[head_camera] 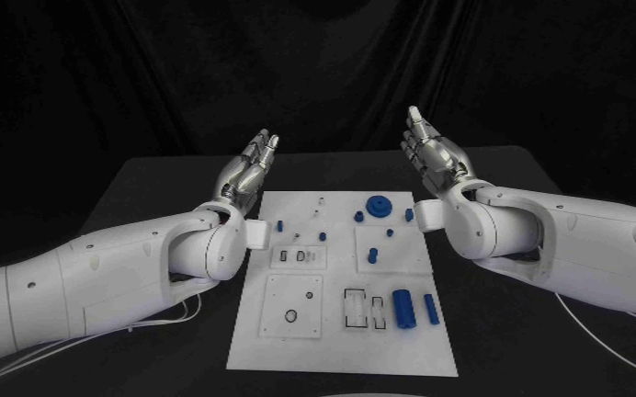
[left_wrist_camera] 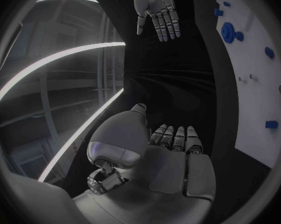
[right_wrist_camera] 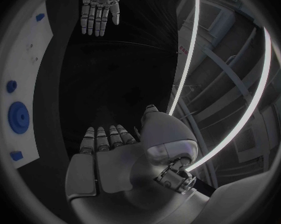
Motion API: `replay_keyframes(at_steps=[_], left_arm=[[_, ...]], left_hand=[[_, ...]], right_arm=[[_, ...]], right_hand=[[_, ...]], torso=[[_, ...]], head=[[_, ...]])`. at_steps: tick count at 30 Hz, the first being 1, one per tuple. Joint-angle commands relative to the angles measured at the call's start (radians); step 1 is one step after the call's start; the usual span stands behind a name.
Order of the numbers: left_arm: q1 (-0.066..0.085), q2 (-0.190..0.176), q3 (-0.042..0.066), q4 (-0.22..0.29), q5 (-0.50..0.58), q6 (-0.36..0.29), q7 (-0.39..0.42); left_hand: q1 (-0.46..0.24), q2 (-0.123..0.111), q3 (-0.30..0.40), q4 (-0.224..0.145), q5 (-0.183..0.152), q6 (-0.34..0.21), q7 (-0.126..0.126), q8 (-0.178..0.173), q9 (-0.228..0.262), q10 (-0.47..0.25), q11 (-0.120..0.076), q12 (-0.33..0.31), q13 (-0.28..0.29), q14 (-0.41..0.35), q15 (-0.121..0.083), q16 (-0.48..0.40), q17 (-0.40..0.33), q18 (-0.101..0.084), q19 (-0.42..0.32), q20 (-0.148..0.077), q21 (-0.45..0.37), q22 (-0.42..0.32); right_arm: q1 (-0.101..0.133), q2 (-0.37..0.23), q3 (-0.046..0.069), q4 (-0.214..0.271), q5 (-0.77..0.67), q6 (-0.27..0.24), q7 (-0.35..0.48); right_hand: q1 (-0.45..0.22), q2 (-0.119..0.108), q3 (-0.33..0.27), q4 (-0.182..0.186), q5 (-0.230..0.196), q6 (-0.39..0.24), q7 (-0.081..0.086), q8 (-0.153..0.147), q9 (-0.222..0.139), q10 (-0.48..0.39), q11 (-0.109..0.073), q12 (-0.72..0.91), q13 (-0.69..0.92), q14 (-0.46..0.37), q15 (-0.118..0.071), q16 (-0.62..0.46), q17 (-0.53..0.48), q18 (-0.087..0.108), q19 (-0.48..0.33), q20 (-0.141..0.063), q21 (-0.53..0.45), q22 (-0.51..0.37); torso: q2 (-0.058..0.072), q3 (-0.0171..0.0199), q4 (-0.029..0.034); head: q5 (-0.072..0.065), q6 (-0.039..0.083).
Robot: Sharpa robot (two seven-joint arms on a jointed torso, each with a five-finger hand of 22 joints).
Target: Assemble the parts on the task board
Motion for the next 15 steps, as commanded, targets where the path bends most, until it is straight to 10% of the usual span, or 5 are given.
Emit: replay_keyframes(at_steps=[1,12,13,15], left_arm=[[0.024,0.000,-0.019,-0.005,0.097,0.228,0.124],[0.062,-0.002,-0.063,-0.013,0.150,0.360,0.180],[0.062,-0.001,-0.063,-0.052,0.035,0.446,0.221],[0.062,-0.009,-0.063,-0.046,0.029,0.450,0.225]], left_hand=[[0.049,0.005,-0.018,0.011,0.013,0.010,0.004,0.005,0.002,0.000,0.003,-0.007,-0.001,0.000,-0.060,-0.004,-0.001,0.013,0.001,-0.024,-0.003,-0.002],[0.055,0.006,-0.024,0.011,0.005,0.015,0.008,0.006,0.003,0.000,0.008,-0.007,-0.001,0.000,-0.053,-0.004,-0.001,0.016,0.001,-0.014,-0.003,-0.002],[0.056,0.006,-0.025,0.011,0.005,0.015,0.009,0.007,0.003,0.000,0.009,-0.007,-0.001,0.000,-0.053,-0.004,-0.001,0.016,0.001,-0.014,-0.003,-0.002],[0.060,0.006,-0.026,0.011,0.008,0.020,0.012,0.008,0.004,0.000,0.011,-0.007,-0.001,0.000,-0.051,-0.004,-0.001,0.018,0.001,-0.010,-0.003,-0.002]], right_arm=[[0.019,-0.006,-0.013,0.007,0.088,0.140,0.009],[0.026,-0.008,-0.019,0.008,0.096,0.152,0.010],[0.027,-0.043,-0.019,-0.023,0.038,0.262,-0.044],[0.027,-0.049,-0.019,-0.024,-0.001,0.282,-0.046]], right_hand=[[0.009,0.001,-0.005,0.001,0.003,0.000,-0.004,-0.004,-0.002,-0.002,-0.004,-0.005,-0.001,0.000,-0.122,-0.004,-0.001,0.004,0.001,-0.008,-0.004,-0.001],[0.031,-0.011,-0.013,-0.003,-0.018,0.001,0.032,-0.003,-0.001,-0.002,0.034,-0.005,-0.001,0.000,-0.082,-0.004,-0.001,0.005,0.001,0.034,-0.004,-0.001],[0.035,-0.012,-0.013,-0.003,-0.019,0.005,0.039,-0.001,0.001,-0.002,0.042,-0.005,-0.001,0.000,-0.074,-0.004,-0.001,0.005,0.001,0.041,-0.004,-0.001],[0.051,-0.015,-0.012,-0.007,-0.018,0.012,0.072,0.003,0.003,-0.002,0.078,-0.005,-0.001,0.000,-0.024,-0.004,-0.001,0.003,0.001,0.082,-0.004,-0.001]], torso=[[0.006,0.0004,0.0009],[0.006,0.0004,0.0009],[0.011,-0.0018,-0.0062],[0.014,-0.0019,-0.0039]], head=[[0.000,-0.001],[0.000,-0.001],[0.010,-0.049],[0.008,-0.047]])
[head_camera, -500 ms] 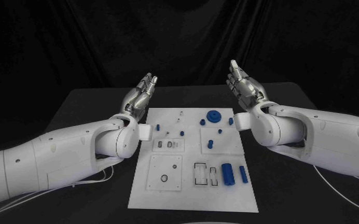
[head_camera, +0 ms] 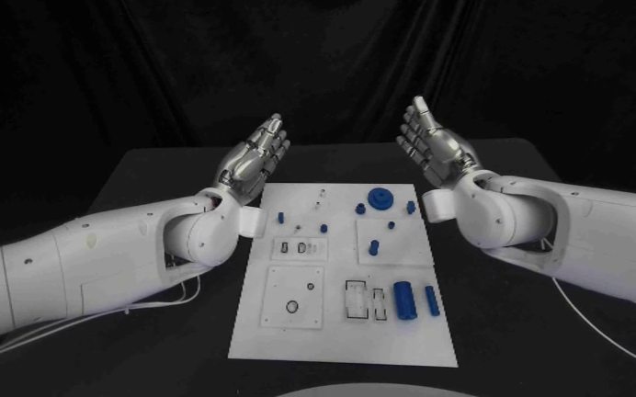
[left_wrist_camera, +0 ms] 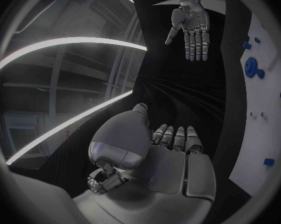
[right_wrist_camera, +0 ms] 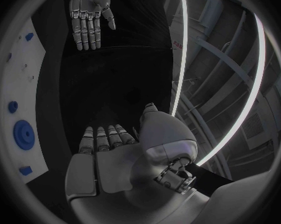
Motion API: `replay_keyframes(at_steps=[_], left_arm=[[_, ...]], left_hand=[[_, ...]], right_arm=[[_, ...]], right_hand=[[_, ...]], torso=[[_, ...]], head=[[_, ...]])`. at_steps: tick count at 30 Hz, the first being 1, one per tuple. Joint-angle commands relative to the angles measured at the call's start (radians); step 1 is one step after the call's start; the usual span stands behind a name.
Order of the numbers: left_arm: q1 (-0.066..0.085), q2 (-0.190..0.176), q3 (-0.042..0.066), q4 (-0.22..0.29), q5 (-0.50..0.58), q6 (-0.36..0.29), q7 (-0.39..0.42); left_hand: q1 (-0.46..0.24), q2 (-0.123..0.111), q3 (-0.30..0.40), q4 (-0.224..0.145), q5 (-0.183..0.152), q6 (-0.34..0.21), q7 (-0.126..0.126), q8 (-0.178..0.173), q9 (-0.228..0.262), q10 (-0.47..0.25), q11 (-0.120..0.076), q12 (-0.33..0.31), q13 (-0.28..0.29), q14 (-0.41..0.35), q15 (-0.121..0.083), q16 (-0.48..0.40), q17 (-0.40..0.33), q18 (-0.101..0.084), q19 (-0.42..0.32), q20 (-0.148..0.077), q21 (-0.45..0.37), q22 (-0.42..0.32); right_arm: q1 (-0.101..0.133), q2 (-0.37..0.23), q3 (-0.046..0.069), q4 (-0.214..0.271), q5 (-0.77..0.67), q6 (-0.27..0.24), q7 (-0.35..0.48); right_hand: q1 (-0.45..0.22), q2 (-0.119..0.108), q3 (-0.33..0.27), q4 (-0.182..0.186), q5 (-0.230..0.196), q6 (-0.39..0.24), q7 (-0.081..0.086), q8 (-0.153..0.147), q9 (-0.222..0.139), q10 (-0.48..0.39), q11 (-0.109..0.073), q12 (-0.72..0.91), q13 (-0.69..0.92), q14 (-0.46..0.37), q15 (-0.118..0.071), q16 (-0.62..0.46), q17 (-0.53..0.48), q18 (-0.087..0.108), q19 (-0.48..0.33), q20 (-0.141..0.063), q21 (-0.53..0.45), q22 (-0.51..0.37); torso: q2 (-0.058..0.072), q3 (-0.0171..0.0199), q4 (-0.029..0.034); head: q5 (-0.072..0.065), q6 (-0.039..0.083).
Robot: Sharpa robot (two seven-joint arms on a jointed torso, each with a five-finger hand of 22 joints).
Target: Assemble the parts on the task board
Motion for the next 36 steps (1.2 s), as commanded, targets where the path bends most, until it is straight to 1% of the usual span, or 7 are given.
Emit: replay_keyframes(at_steps=[1,3,15,21,25,30,36], left_arm=[[0.003,-0.015,0.001,-0.005,-0.075,0.140,0.160],[0.003,-0.032,0.001,0.005,-0.102,0.142,0.163],[0.006,-0.139,0.000,0.071,-0.245,0.135,0.192],[0.009,-0.151,0.000,0.084,-0.252,0.141,0.193],[0.011,-0.160,0.000,0.090,-0.253,0.152,0.195],[0.014,-0.177,0.000,0.097,-0.254,0.159,0.204],[0.015,-0.198,0.000,0.112,-0.295,0.150,0.220]], left_hand=[[0.015,-0.001,-0.008,-0.002,0.001,0.012,0.001,0.005,0.002,0.000,0.012,-0.007,-0.001,0.000,-0.049,-0.004,-0.001,0.020,0.001,-0.007,-0.003,-0.002],[0.021,-0.001,-0.009,-0.002,0.006,0.016,0.003,0.006,0.003,0.000,0.014,-0.007,-0.001,0.000,-0.048,-0.004,-0.001,0.021,0.001,-0.004,-0.003,-0.002],[0.083,-0.009,-0.016,-0.002,0.035,0.046,0.003,0.010,0.007,0.000,0.018,-0.007,-0.001,0.000,-0.016,-0.004,-0.001,0.030,0.001,0.036,-0.003,-0.002],[0.095,-0.011,-0.019,-0.002,0.041,0.056,0.009,0.012,0.008,0.000,0.021,-0.007,-0.001,0.000,-0.009,-0.004,-0.001,0.030,0.001,0.042,-0.003,-0.002],[0.114,-0.010,-0.017,-0.004,0.050,0.061,0.008,0.011,0.008,0.000,0.018,-0.007,-0.001,0.000,0.010,-0.004,-0.001,0.027,0.001,0.057,-0.003,-0.002],[0.131,-0.010,-0.017,-0.004,0.058,0.059,0.000,0.010,0.008,0.000,0.010,-0.007,-0.001,0.000,0.028,-0.004,-0.001,0.026,0.001,0.075,-0.003,-0.002],[0.138,-0.012,-0.018,-0.004,0.061,0.061,-0.004,0.010,0.008,0.000,0.005,-0.007,-0.001,0.000,0.034,-0.004,-0.001,0.026,0.001,0.082,-0.003,-0.002]], right_arm=[[0.003,-0.027,0.001,-0.022,-0.099,0.146,-0.040],[0.006,-0.032,0.001,-0.023,-0.149,0.159,-0.034],[0.096,-0.092,0.001,-0.027,-0.413,0.236,-0.189],[0.146,-0.116,0.001,-0.021,-0.619,0.287,-0.347],[0.183,-0.112,0.001,-0.017,-0.871,0.314,-0.440],[0.220,-0.088,0.001,-0.003,-1.269,0.352,-0.533],[0.238,-0.047,0.001,0.009,-1.701,0.362,-0.579]], right_hand=[[0.029,-0.003,-0.002,-0.011,0.000,0.006,0.033,0.005,0.004,0.000,0.035,-0.005,-0.001,0.000,0.032,-0.004,-0.001,0.003,0.000,0.087,-0.004,-0.002],[0.054,-0.002,0.004,-0.025,0.012,0.011,0.009,0.008,0.005,0.000,0.033,-0.005,-0.001,0.000,0.111,-0.004,-0.001,-0.009,0.026,0.146,0.022,0.016],[0.258,-0.065,0.017,-0.069,0.093,0.061,0.013,0.025,0.014,0.011,0.118,0.015,0.006,0.056,0.219,0.019,0.014,0.005,0.151,0.265,0.078,0.036],[0.367,-0.075,0.036,-0.167,0.181,0.144,0.117,0.049,0.024,0.065,0.214,0.061,0.019,0.360,0.307,0.118,0.056,-0.083,0.443,0.275,0.185,0.071],[0.464,-0.085,0.060,-0.235,0.196,0.340,0.199,0.115,0.050,0.246,0.242,0.177,0.044,0.800,0.223,0.284,0.112,-0.011,0.782,0.254,0.287,0.100],[0.488,-0.111,0.100,-0.266,0.060,0.647,0.182,0.194,0.084,0.602,0.277,0.304,0.064,0.980,0.170,0.275,0.111,0.012,0.963,0.223,0.279,0.080],[0.532,-0.146,0.149,-0.304,0.023,0.784,0.149,0.212,0.109,0.758,0.223,0.290,0.065,1.178,0.107,0.280,0.125,0.013,1.143,0.156,0.288,0.076]], torso=[[0.008,-0.0020,-0.0030],[0.013,-0.0029,0.0008],[0.029,-0.0064,0.0134],[0.038,-0.0069,0.0074],[0.043,-0.0074,0.0097],[0.054,-0.0094,0.0097],[0.068,-0.0141,0.0116]], head=[[0.004,-0.022],[0.002,-0.021],[-0.022,-0.048],[-0.019,-0.055],[-0.015,-0.067],[-0.009,-0.076],[0.001,-0.081]])
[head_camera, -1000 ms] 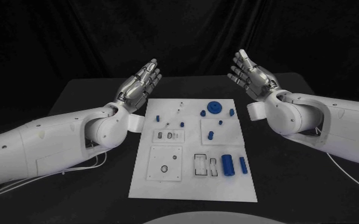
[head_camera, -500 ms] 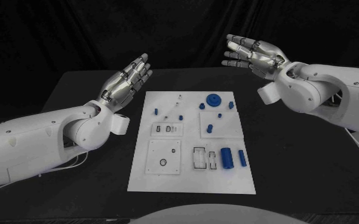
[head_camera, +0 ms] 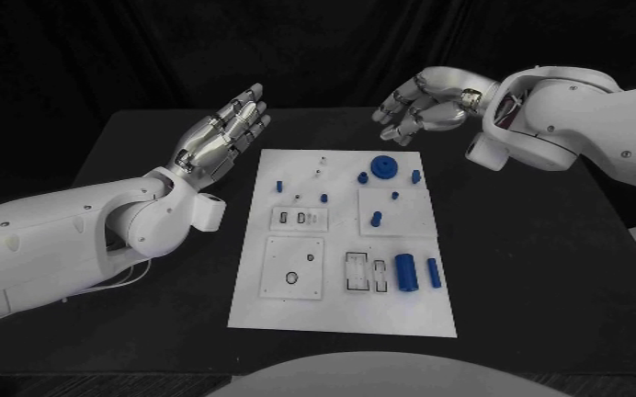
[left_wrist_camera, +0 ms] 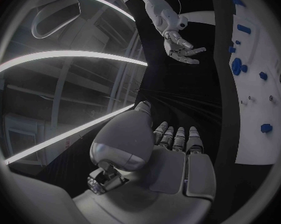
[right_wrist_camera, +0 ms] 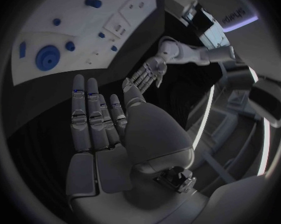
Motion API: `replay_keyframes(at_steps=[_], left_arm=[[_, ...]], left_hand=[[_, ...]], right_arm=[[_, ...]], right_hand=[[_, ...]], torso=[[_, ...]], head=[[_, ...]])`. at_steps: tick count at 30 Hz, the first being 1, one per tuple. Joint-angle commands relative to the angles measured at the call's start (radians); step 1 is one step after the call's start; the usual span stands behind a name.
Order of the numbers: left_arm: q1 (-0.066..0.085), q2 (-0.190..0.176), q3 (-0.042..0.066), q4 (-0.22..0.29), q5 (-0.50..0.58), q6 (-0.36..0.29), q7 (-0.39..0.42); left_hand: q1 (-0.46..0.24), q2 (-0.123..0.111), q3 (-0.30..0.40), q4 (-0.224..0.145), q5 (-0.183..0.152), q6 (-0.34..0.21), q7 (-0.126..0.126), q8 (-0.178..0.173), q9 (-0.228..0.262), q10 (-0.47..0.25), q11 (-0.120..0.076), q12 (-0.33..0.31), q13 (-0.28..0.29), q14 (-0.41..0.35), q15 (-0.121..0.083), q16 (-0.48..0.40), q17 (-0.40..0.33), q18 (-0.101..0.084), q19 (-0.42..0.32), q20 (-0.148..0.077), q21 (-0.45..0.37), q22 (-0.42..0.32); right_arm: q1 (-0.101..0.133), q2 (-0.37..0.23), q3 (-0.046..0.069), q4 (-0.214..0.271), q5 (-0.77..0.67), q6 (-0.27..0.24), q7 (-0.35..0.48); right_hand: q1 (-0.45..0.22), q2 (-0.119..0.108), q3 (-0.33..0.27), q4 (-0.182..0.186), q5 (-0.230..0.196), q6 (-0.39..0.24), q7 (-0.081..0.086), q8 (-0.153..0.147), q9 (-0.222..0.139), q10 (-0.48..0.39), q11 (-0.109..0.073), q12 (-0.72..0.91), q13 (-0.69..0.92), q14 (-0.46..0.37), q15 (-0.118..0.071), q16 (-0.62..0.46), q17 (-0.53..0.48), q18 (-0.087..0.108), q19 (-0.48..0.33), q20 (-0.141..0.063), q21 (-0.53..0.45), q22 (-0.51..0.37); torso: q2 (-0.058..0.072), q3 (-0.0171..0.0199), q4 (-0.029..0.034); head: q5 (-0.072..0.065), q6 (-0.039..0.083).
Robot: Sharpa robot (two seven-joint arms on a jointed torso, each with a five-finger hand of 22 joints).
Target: Assemble the parts on the task board
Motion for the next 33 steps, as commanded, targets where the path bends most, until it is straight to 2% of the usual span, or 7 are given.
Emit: replay_keyframes(at_steps=[1,5,8,10,11,16,33], left_arm=[[0.004,-0.004,0.001,0.010,-0.048,0.011,0.210],[0.004,-0.006,0.001,0.012,-0.060,0.017,0.211],[0.004,-0.003,0.001,0.009,-0.064,0.022,0.210],[0.005,0.000,0.001,0.004,-0.066,0.024,0.213],[0.005,0.002,0.001,0.002,-0.066,0.025,0.214],[0.005,0.008,0.001,-0.007,-0.068,0.029,0.217],[0.005,0.015,0.001,-0.022,-0.069,0.037,0.233]], left_hand=[[0.012,-0.002,-0.003,-0.002,0.005,0.000,-0.005,0.002,0.001,0.000,-0.009,-0.007,-0.001,0.001,0.008,-0.004,-0.001,0.010,0.000,0.011,-0.003,-0.001],[0.014,-0.002,-0.003,-0.001,0.006,-0.001,-0.006,0.002,0.000,0.000,-0.009,-0.007,-0.001,0.001,0.011,-0.004,-0.001,0.011,0.000,0.014,-0.003,-0.001],[0.017,-0.001,-0.003,-0.001,0.008,-0.002,-0.005,0.002,0.000,0.000,-0.009,-0.007,-0.001,0.001,0.013,-0.004,-0.001,0.011,0.000,0.017,-0.003,-0.001],[0.021,0.000,-0.003,-0.002,0.012,-0.001,-0.005,0.002,0.000,0.000,-0.010,-0.007,-0.001,0.001,0.015,-0.004,-0.001,0.012,0.000,0.019,-0.003,-0.001],[0.022,0.000,-0.003,-0.002,0.014,-0.001,-0.005,0.002,0.000,0.000,-0.011,-0.007,-0.001,0.001,0.015,-0.004,-0.001,0.012,0.000,0.019,-0.003,-0.001],[0.029,0.002,-0.002,-0.002,0.021,0.000,-0.011,0.002,0.001,0.000,-0.019,-0.007,-0.001,0.001,0.015,-0.004,-0.001,0.013,0.000,0.020,-0.003,-0.001],[0.043,0.003,0.001,-0.005,0.037,0.004,-0.014,0.003,0.001,0.000,-0.023,-0.007,-0.001,0.001,0.016,-0.004,-0.001,0.014,0.000,0.022,-0.003,-0.001]], right_arm=[[0.005,0.016,0.000,0.003,-0.507,0.032,-0.091],[0.004,0.039,0.000,0.003,-0.673,-0.013,-0.082],[0.000,0.054,0.000,0.003,-0.765,-0.045,-0.083],[-0.005,0.064,0.000,0.002,-0.825,-0.068,-0.090],[-0.007,0.067,0.000,0.002,-0.843,-0.073,-0.093],[-0.019,0.078,0.000,-0.005,-0.897,-0.088,-0.104],[-0.065,0.085,0.000,-0.031,-0.922,-0.131,-0.075]], right_hand=[[0.030,-0.014,0.030,-0.022,-0.008,0.029,-0.008,-0.010,0.003,0.066,-0.030,-0.018,0.000,0.135,-0.048,0.026,0.022,0.012,0.121,-0.050,0.041,0.017],[0.033,-0.041,0.075,-0.037,-0.018,0.054,-0.019,-0.041,0.000,0.148,-0.070,-0.067,-0.002,0.352,-0.115,0.128,0.107,0.009,0.296,-0.118,0.145,0.072],[0.008,-0.066,0.151,-0.040,-0.014,0.081,-0.025,-0.083,-0.006,0.207,-0.082,-0.151,-0.001,0.359,-0.133,0.310,0.257,0.005,0.329,-0.137,0.246,0.147],[-0.015,-0.093,0.200,-0.030,-0.039,0.088,-0.040,-0.104,-0.008,0.294,-0.104,-0.152,0.003,0.388,-0.154,0.750,0.694,-0.005,0.370,-0.157,0.440,0.325],[-0.024,-0.101,0.212,-0.021,-0.054,0.086,-0.045,-0.111,-0.010,0.301,-0.106,-0.157,0.002,0.391,-0.161,0.840,0.787,-0.030,0.382,-0.154,0.569,0.477],[-0.053,-0.156,0.247,0.016,-0.089,0.097,-0.040,-0.128,-0.018,0.247,-0.104,-0.206,0.003,0.357,-0.149,0.901,0.830,-0.027,0.304,-0.153,0.696,0.607],[-0.056,-0.182,0.279,0.037,-0.080,0.104,-0.025,-0.137,-0.017,0.252,-0.102,-0.201,0.013,0.349,-0.146,0.911,0.827,-0.027,0.266,-0.148,0.752,0.671]], torso=[[0.015,-0.0038,0.0032],[0.035,-0.0032,0.0053],[0.050,-0.0007,0.0122],[0.053,-0.0005,0.0146],[0.055,-0.0005,0.0159],[0.071,0.0000,0.0294],[0.088,-0.0065,0.0385]], head=[[0.006,-0.004],[0.009,0.003],[0.005,0.008],[0.003,0.005],[0.003,0.005],[-0.014,0.013],[-0.028,0.023]])
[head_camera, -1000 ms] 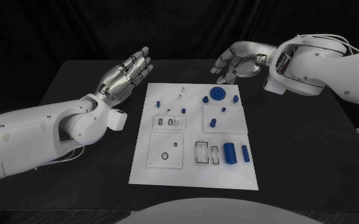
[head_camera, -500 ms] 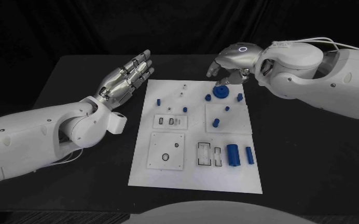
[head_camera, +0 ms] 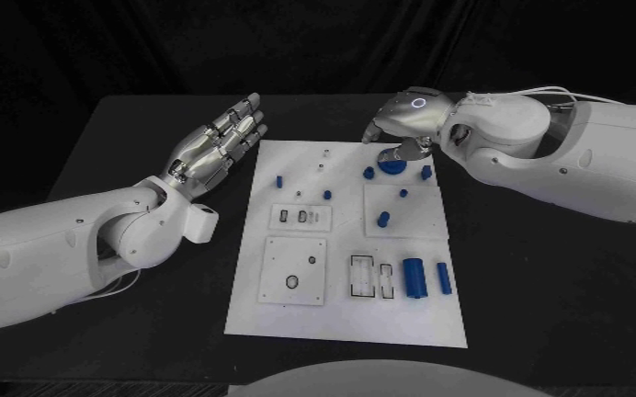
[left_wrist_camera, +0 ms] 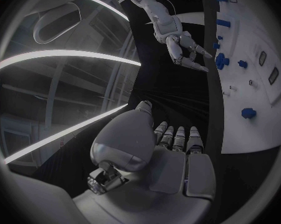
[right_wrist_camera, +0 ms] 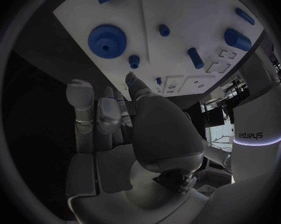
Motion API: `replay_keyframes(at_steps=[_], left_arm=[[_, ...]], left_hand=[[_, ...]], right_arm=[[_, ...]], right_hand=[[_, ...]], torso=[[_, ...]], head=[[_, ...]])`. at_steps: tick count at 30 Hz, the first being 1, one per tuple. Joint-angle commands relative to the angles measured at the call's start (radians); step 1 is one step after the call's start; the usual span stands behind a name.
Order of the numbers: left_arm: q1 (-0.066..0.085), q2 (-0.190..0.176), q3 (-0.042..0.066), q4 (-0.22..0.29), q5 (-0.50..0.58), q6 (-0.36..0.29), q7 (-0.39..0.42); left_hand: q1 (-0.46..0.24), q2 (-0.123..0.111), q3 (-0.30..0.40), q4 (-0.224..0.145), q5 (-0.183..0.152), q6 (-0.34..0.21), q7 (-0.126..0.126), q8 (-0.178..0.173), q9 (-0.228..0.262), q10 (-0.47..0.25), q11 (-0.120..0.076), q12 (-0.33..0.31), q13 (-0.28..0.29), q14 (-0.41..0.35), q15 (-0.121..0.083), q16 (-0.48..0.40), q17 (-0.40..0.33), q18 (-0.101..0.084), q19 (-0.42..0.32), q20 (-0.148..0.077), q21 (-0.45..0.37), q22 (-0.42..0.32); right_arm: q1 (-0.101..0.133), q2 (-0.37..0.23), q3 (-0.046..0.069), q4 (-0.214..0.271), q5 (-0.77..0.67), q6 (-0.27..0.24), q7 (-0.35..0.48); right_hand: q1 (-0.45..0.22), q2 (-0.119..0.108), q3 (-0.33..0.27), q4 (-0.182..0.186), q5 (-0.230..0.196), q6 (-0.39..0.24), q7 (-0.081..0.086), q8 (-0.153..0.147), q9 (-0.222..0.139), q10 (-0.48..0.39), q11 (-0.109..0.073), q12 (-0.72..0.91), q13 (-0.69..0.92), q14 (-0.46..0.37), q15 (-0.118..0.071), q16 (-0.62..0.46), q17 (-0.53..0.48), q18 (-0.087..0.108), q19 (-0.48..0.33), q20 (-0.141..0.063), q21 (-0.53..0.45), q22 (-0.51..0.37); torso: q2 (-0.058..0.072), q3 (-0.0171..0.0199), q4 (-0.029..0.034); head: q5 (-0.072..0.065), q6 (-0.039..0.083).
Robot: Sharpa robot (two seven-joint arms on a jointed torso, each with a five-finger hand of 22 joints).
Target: Assemble the parts on the task board
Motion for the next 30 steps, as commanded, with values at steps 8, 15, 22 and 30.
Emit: replay_keyframes(at_steps=[8,15,22,30], left_arm=[[0.003,0.008,0.001,-0.007,-0.005,0.023,0.231],[0.003,0.012,0.001,-0.011,-0.005,0.029,0.228],[0.003,0.013,0.001,-0.015,-0.005,0.032,0.225],[0.003,0.017,0.001,-0.020,-0.005,0.037,0.221]], left_hand=[[0.016,0.003,0.003,-0.006,0.006,0.000,-0.002,0.002,0.001,0.000,-0.008,-0.007,-0.001,-0.002,0.008,-0.004,-0.001,0.015,0.001,0.012,-0.003,-0.001],[0.019,0.004,0.004,-0.006,0.008,-0.001,0.000,0.002,0.001,0.000,-0.005,-0.007,-0.001,-0.002,0.011,-0.004,-0.001,0.016,0.001,0.015,-0.003,-0.001],[0.021,0.005,0.005,-0.006,0.009,0.000,0.002,0.002,0.002,0.000,-0.003,-0.007,-0.001,-0.002,0.013,-0.004,-0.001,0.016,0.001,0.017,-0.003,-0.001],[0.027,0.007,0.008,-0.007,0.013,0.001,0.007,0.003,0.002,0.000,0.002,-0.007,-0.001,-0.002,0.015,-0.004,-0.001,0.017,0.001,0.021,-0.003,-0.001]], right_arm=[[-0.022,0.009,0.001,-0.024,-0.027,-0.068,0.031],[-0.031,0.012,0.001,-0.027,-0.019,-0.063,0.053],[-0.039,0.009,0.001,-0.021,-0.004,-0.044,0.066],[-0.053,0.016,0.001,-0.029,0.020,-0.036,0.066]], right_hand=[[-0.007,-0.014,0.011,0.020,0.004,0.027,0.031,0.008,0.007,0.018,0.012,0.012,0.005,0.013,0.017,-0.002,-0.015,-0.010,-0.019,0.007,0.017,0.015],[-0.004,-0.017,0.016,0.023,0.006,0.027,0.034,0.004,0.005,0.030,0.016,0.015,0.005,0.010,0.025,-0.006,-0.024,-0.011,-0.024,0.013,0.022,0.023],[0.001,-0.020,0.027,0.025,0.013,0.009,0.038,-0.009,-0.005,0.056,0.016,0.014,0.003,0.006,0.043,-0.013,-0.038,-0.013,-0.031,0.027,0.030,0.036],[0.005,-0.021,0.034,0.024,0.020,0.005,0.040,-0.011,-0.010,0.056,0.021,0.004,-0.004,0.004,0.051,-0.014,-0.043,-0.013,-0.035,0.036,0.033,0.042]], torso=[[-0.003,-0.0051,0.0007],[-0.007,-0.0058,0.0013],[-0.010,-0.0062,0.0001],[-0.015,-0.0072,-0.0018]], head=[[-0.004,-0.006],[-0.003,-0.010],[-0.002,-0.012],[-0.001,-0.018]])
